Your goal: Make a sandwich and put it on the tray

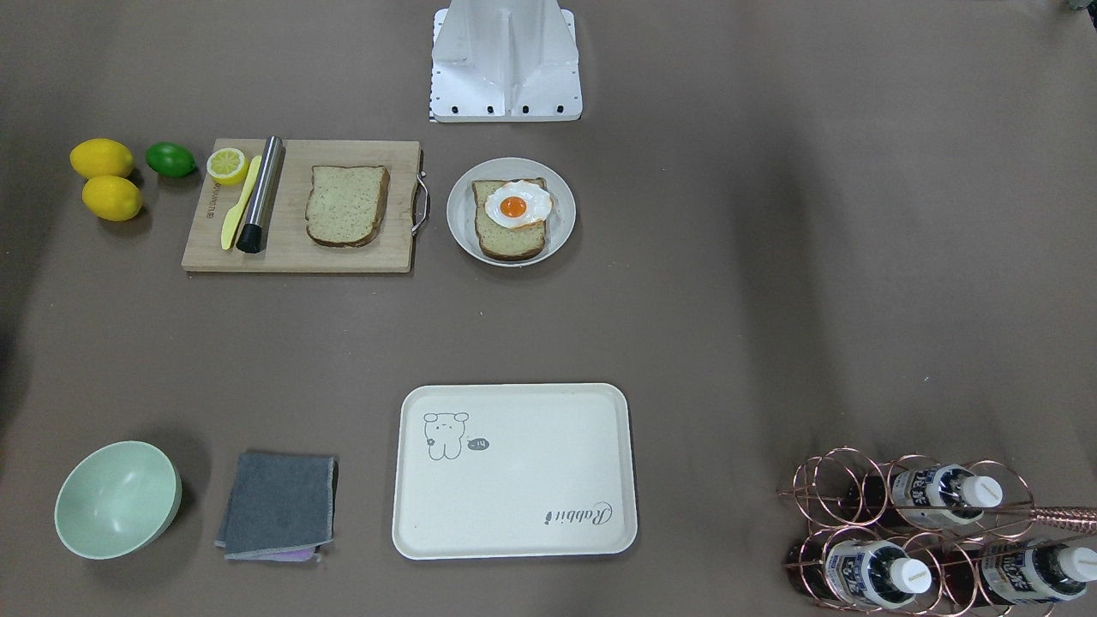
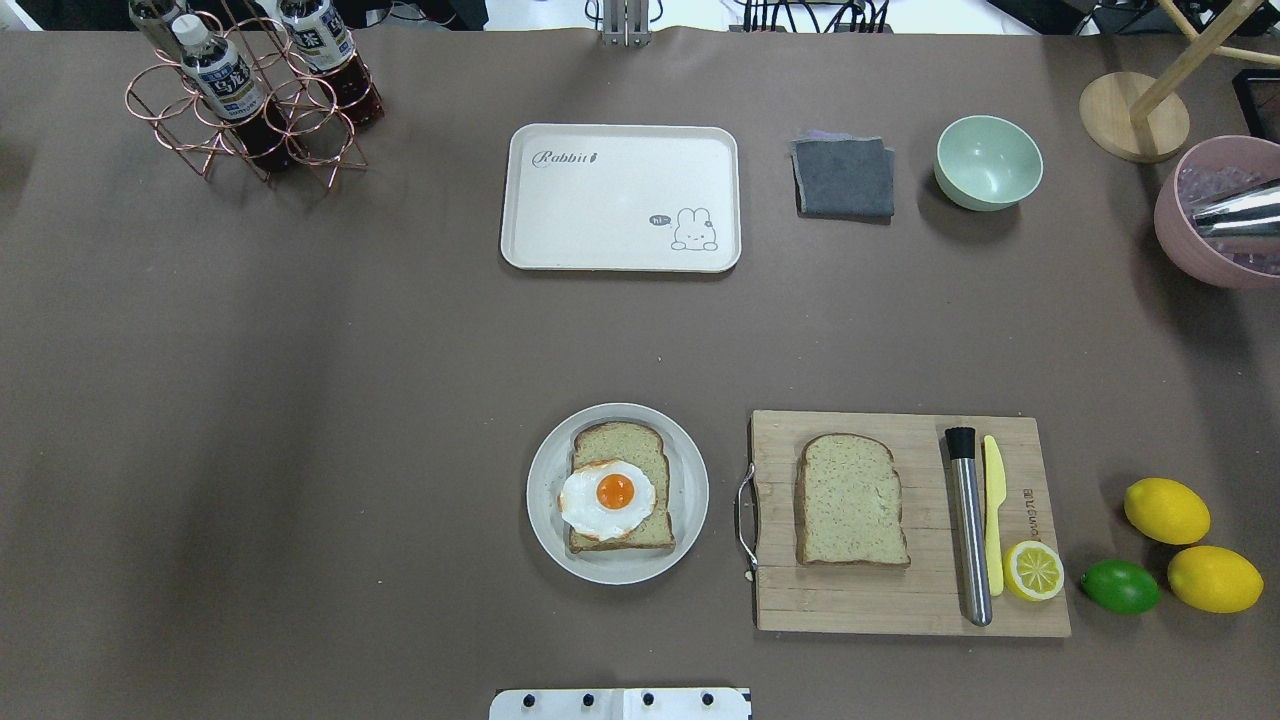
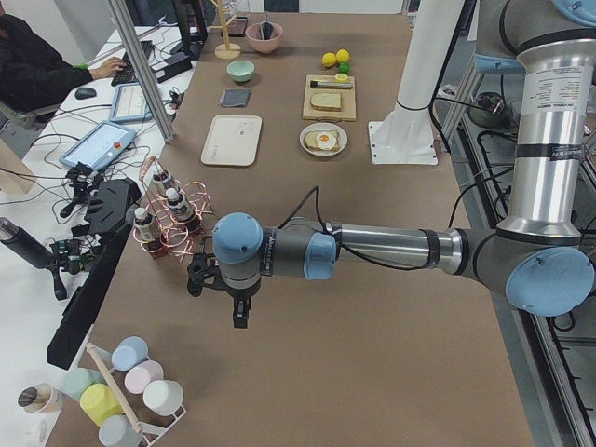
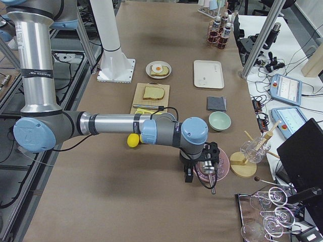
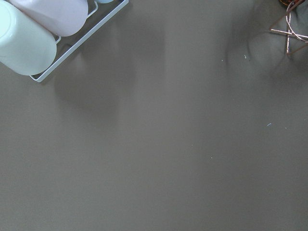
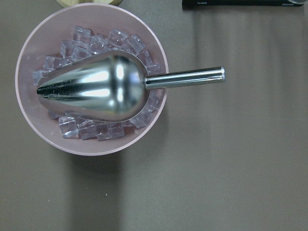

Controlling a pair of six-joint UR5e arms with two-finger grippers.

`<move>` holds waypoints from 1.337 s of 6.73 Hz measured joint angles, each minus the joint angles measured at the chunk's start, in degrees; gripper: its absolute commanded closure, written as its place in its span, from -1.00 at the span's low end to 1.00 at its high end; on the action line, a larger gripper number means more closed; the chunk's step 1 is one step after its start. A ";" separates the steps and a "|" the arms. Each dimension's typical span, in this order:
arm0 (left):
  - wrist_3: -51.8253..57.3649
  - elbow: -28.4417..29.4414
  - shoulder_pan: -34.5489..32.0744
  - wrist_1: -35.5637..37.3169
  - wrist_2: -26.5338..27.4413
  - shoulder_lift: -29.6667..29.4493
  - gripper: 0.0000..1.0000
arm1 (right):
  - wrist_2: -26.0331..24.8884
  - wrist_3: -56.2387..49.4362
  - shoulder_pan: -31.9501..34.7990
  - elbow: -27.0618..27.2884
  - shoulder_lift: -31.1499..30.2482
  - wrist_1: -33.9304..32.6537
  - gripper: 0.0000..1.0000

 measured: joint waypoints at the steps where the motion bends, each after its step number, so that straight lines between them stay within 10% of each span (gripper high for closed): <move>1: 0.00 -0.01 -0.01 -0.03 0.00 0.09 -0.96 | 0.01 -0.01 0.00 -0.02 0.00 0.00 -1.00; 9: 0.04 -0.09 -0.05 -0.04 -0.02 0.56 -0.96 | 0.01 -0.73 0.00 0.10 -0.66 2.17 -1.00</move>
